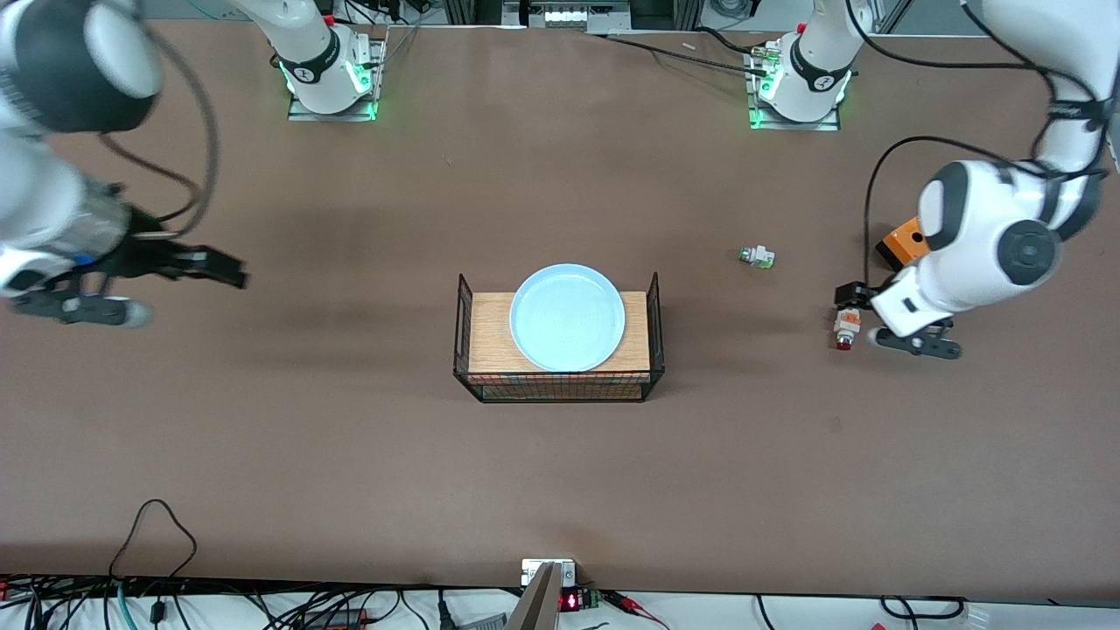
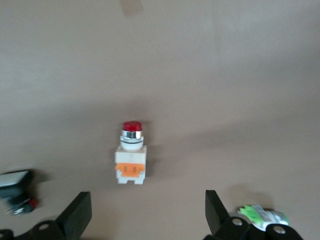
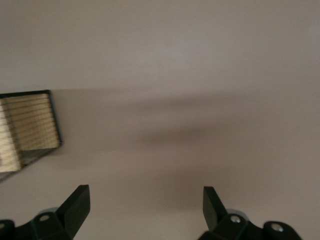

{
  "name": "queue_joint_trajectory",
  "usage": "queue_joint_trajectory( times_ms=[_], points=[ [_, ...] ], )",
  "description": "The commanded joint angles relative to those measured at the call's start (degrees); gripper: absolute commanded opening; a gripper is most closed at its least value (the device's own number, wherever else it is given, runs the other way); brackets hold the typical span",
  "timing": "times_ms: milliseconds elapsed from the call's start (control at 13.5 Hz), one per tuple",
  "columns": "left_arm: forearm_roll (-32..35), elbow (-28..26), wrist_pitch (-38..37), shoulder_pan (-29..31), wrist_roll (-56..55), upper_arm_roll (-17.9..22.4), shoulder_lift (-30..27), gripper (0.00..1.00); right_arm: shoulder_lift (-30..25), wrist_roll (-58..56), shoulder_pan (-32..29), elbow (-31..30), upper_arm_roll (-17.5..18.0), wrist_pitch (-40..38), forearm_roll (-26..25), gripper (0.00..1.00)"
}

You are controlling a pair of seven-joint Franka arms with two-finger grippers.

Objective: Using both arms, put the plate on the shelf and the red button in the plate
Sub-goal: 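Lower the left gripper and grasp the red push button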

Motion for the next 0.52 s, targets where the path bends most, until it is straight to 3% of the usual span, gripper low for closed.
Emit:
queue_joint_trajectory(
  times_ms=[0,296,444],
  points=[
    [-0.12,-6.03,11.03,0.4,4.16,0.08,1.86,1.0,-3.3,-5.24,-4.72,-2.91,1.1,-0.11,-0.87,1.0],
    [-0.03,-6.13,18.44,2.41,9.6,0.08,6.53,0.98,-6.38,-5.25,-6.05,-3.09,1.27,-5.01,-6.83,1.0],
    [-0.12,-5.78,19.77,2.59,11.9,0.17,7.06,0.97,-8.83,-5.33,-5.96,-6.93,1.36,-2.16,-7.02,1.0]
  ],
)
